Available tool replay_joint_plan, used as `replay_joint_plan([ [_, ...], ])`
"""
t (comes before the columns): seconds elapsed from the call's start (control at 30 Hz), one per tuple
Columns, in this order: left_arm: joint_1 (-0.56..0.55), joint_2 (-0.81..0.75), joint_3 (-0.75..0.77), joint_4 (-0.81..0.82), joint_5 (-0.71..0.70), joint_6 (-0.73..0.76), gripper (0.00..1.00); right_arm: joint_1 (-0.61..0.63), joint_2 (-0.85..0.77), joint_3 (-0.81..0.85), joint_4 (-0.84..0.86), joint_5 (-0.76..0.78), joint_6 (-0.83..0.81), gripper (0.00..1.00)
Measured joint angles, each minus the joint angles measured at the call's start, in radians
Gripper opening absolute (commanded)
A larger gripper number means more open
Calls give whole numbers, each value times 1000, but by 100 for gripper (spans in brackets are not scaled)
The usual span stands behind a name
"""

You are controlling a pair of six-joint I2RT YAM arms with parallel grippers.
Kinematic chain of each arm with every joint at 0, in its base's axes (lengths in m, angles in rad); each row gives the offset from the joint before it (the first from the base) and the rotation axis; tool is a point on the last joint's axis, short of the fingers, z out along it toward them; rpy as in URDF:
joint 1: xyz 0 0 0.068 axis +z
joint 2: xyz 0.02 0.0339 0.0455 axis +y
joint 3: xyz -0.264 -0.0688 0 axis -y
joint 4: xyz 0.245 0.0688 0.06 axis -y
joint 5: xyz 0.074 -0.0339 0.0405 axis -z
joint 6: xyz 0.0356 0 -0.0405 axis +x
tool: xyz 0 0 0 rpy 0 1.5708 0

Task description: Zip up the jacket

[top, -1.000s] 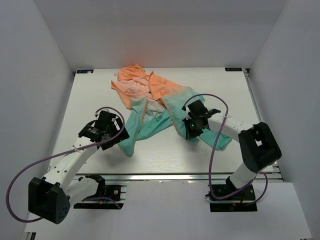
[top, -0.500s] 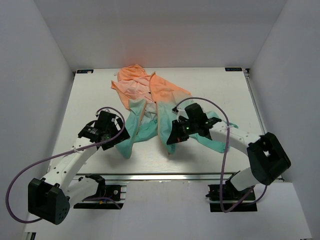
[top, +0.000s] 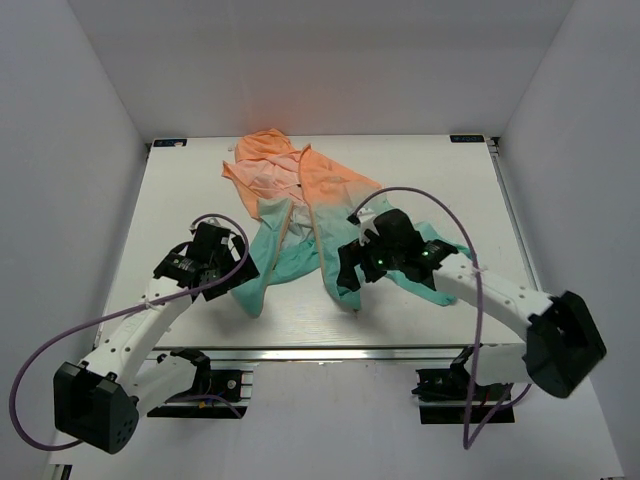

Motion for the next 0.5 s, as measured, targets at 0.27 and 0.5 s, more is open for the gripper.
replay_joint_plan([
  [0.27,0,-7,-14,-2,10,7,98,42,-202,-43,-12,126,-232,89],
  [0.5,0,-8,-34,7,35,10,98,71,-151,-79,-21,42,-199,89],
])
